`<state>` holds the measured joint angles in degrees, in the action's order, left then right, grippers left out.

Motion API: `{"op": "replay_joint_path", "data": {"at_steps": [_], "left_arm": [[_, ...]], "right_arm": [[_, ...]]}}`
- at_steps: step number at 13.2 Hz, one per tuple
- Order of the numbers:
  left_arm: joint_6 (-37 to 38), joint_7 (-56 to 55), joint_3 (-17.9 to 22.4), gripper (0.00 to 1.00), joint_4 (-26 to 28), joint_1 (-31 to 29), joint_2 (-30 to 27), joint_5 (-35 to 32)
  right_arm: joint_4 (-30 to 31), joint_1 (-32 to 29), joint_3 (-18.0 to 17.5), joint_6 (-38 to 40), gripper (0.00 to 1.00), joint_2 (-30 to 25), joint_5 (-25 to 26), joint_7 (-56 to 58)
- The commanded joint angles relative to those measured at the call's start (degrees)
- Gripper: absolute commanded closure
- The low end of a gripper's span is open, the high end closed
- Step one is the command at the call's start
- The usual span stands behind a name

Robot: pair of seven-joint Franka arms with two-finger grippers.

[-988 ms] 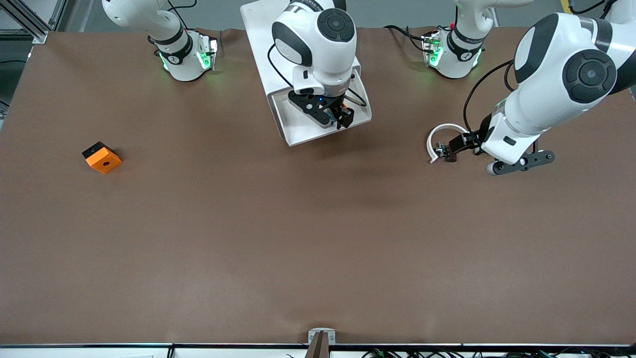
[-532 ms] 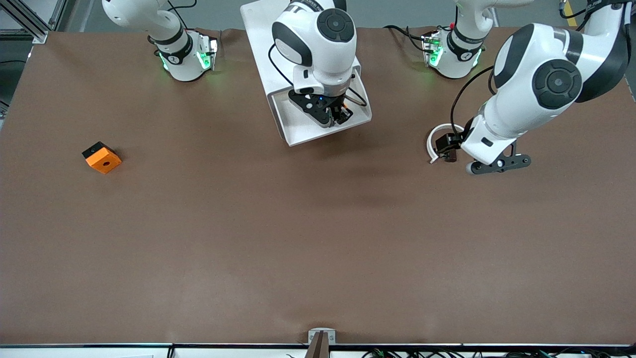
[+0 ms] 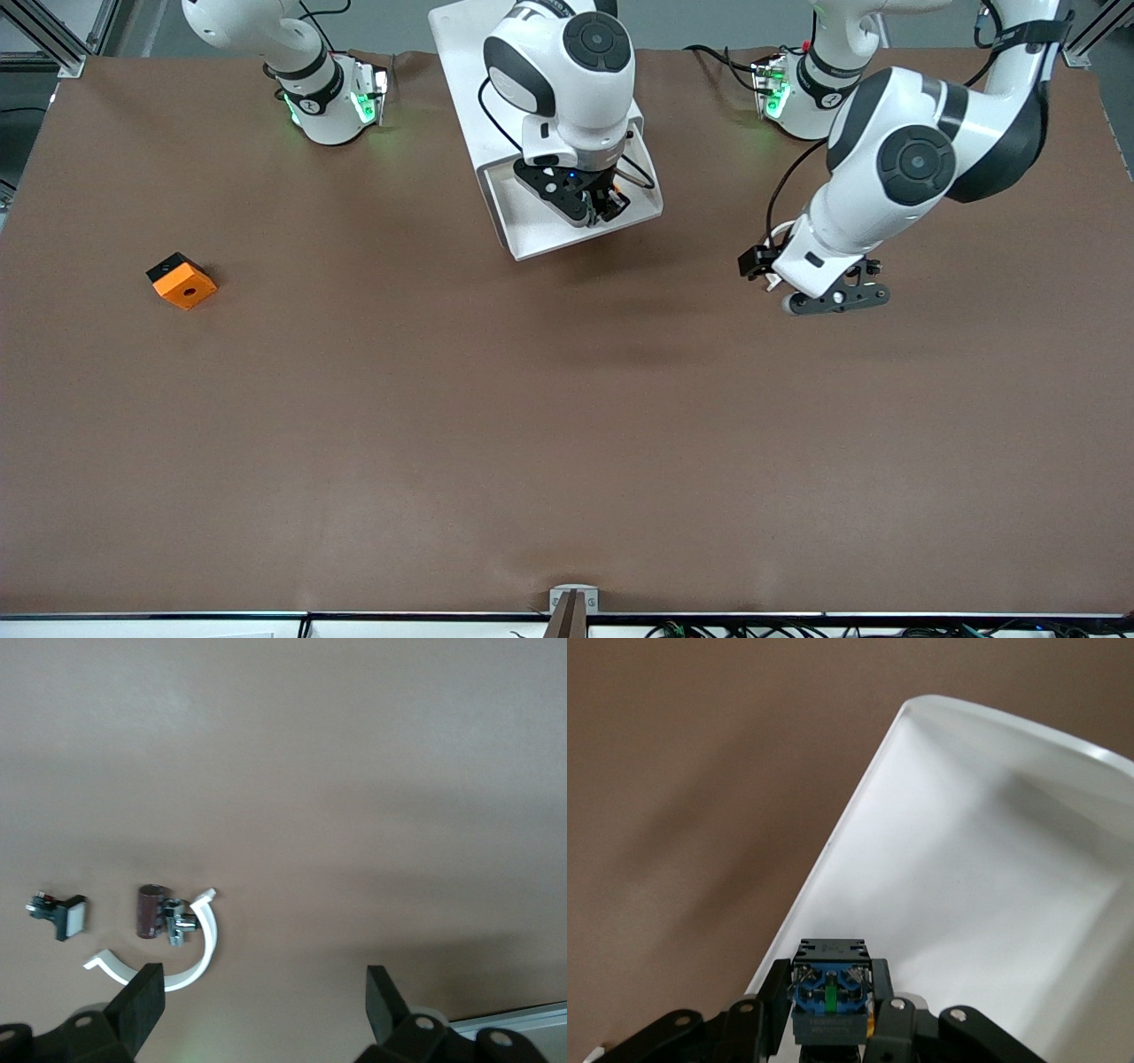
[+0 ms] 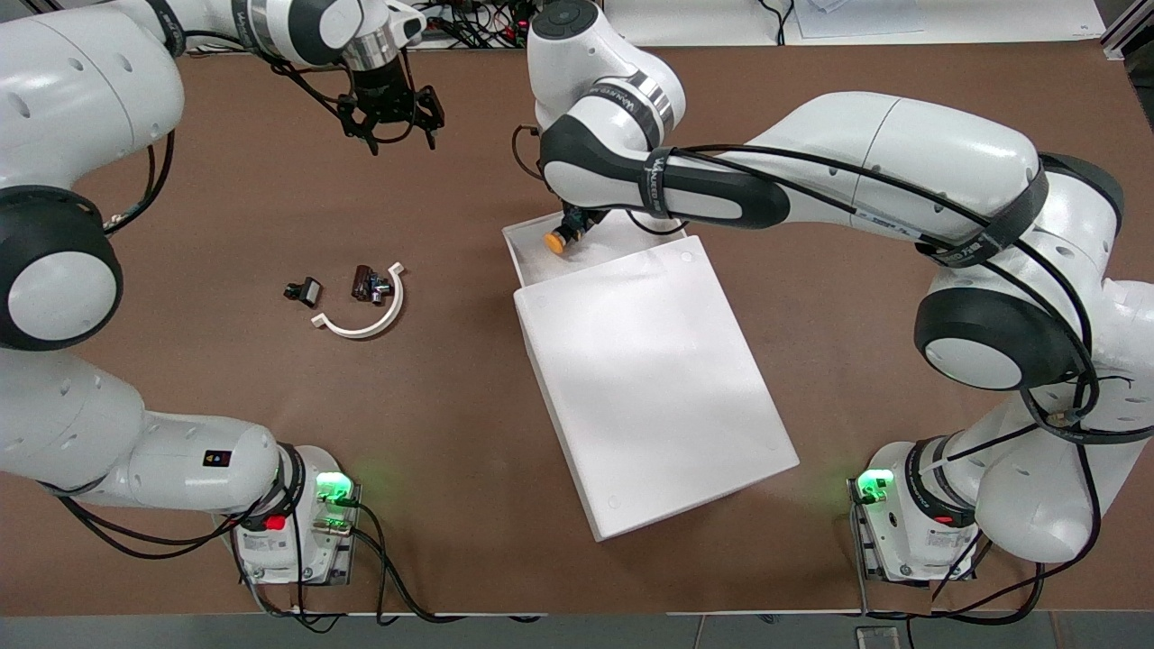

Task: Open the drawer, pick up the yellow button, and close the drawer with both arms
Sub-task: 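Lift the green button with the right gripper while the left gripper nears the drawer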

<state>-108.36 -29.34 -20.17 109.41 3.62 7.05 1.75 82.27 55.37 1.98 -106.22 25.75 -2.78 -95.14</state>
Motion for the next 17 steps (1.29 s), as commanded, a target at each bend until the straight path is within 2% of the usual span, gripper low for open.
{"op": "replay_joint_path", "data": {"at_steps": [1, 4, 8, 9, 10, 12, 14, 16, 17], "left_arm": [[-1.6, -3.6, -2.4, 0.00, 0.1, 0.0, 1.2, -0.2], [-5.4, -11.1, -4.8, 0.00, 0.1, 0.2, 4.0, 0.0], [-9.0, -22.1, -6.6, 0.00, -0.8, 3.8, 8.9, 1.2], [-9.0, -23.2, -6.6, 0.00, -1.6, 5.5, 10.2, 2.2], [-9.0, -24.1, -6.6, 0.00, -1.9, 7.2, 11.0, 2.2], [-9.0, -27.0, -6.6, 0.00, -2.4, 10.3, 11.9, 2.3], [-8.4, -31.5, -6.6, 0.00, -4.4, 13.3, 13.2, 2.2], [-8.1, -33.5, -6.6, 0.00, -4.2, 16.0, 13.3, 2.3], [-7.5, -34.9, -6.6, 0.00, -4.0, 17.5, 13.5, 2.3]], "right_arm": [[-6.1, -2.9, 0.0, 7.5, 1.00, -0.9, -3.0, 1.7], [-9.7, -8.1, 0.3, 16.3, 1.00, -3.6, -4.3, 12.5], [-8.1, -21.9, 0.4, 22.7, 1.00, -11.0, -4.7, 38.5], [-5.9, -26.2, 0.5, 22.5, 1.00, -12.9, -4.3, 46.3], [-3.5, -29.8, 0.6, 22.2, 1.00, -14.6, -3.7, 53.0], [4.9, -35.3, 0.7, 18.7, 1.00, -18.7, 2.1, 64.9], [16.8, -42.9, 0.7, 9.5, 1.00, -22.7, 3.2, 77.6], [25.4, -48.5, 0.7, 1.7, 1.00, -22.9, 6.8, 84.8], [29.6, -50.7, 0.7, -2.5, 1.00, -23.0, 7.0, 87.5]]}}
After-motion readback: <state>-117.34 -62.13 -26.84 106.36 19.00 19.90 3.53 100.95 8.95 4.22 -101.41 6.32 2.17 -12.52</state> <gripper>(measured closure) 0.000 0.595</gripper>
